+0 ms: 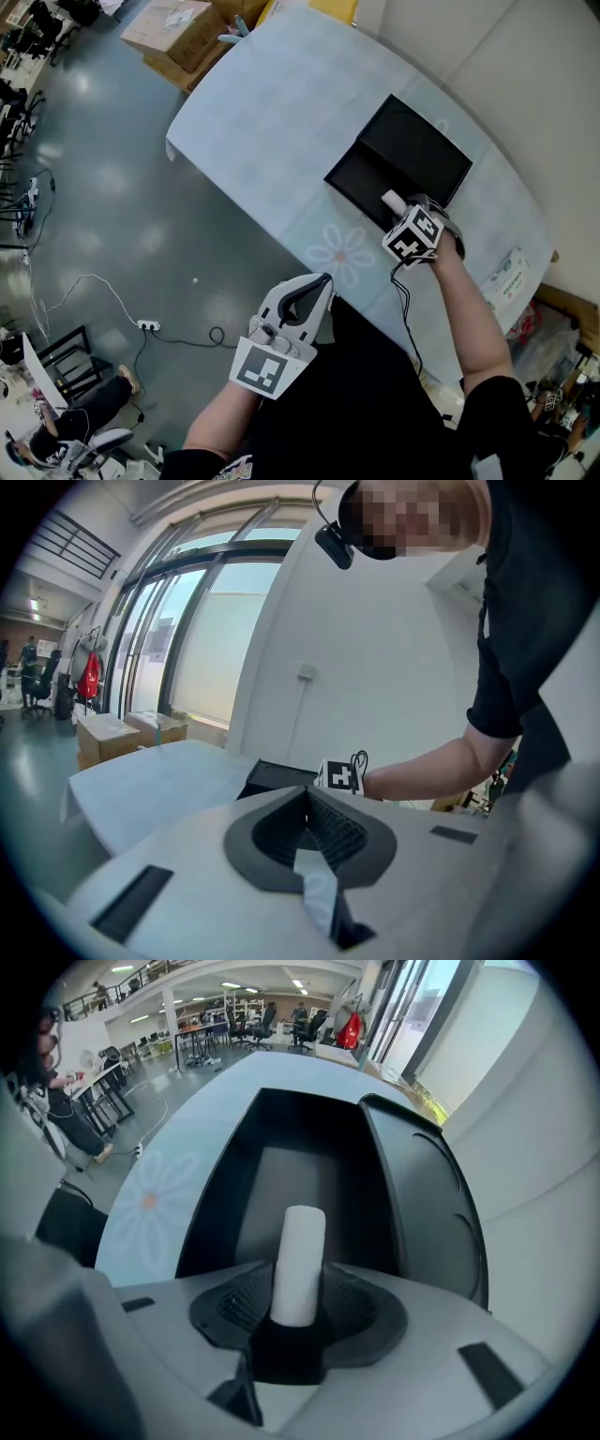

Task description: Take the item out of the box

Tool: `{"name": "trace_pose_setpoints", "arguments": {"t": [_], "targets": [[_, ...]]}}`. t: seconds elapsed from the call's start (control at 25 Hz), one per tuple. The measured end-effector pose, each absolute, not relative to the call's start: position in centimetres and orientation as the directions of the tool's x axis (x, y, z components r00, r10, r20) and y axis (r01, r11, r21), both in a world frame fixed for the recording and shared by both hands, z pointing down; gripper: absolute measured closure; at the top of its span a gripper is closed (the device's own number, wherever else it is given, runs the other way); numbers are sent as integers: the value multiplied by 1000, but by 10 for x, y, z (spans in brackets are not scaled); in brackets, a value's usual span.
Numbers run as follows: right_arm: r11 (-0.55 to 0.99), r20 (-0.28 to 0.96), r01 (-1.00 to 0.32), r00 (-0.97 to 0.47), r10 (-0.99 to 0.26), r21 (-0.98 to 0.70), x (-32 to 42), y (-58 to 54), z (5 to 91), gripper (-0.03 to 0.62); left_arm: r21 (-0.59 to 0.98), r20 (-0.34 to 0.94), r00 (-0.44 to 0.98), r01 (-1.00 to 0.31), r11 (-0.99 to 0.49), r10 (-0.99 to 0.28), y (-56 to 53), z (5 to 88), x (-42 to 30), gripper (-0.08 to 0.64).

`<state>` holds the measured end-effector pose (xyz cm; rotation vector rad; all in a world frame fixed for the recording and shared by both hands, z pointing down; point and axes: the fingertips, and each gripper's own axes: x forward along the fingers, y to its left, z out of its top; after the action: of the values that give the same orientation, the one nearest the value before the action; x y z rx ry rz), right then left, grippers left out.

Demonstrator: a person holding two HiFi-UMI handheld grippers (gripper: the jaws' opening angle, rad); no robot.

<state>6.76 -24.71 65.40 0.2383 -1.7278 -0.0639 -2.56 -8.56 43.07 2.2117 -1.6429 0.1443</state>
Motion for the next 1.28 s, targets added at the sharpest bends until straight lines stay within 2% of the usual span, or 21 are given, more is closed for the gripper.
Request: {"name": "trace_pose_setpoints", "arguments": {"t": [0.16, 0.6, 1.28], "targets": [[977, 973, -74, -103, -206, 200, 70, -246, 658, 423, 244, 305, 311, -939, -242, -900, -84, 432, -27, 552], [967, 959, -37, -123, -255, 252, 69, -247, 656, 454, 232, 299, 313, -940, -249, -902, -73, 426, -29, 551], [932, 880, -215, -322, -350, 292, 69, -239, 596, 456, 208, 273, 358, -928, -308, -893, -54, 406, -18, 552]]}}
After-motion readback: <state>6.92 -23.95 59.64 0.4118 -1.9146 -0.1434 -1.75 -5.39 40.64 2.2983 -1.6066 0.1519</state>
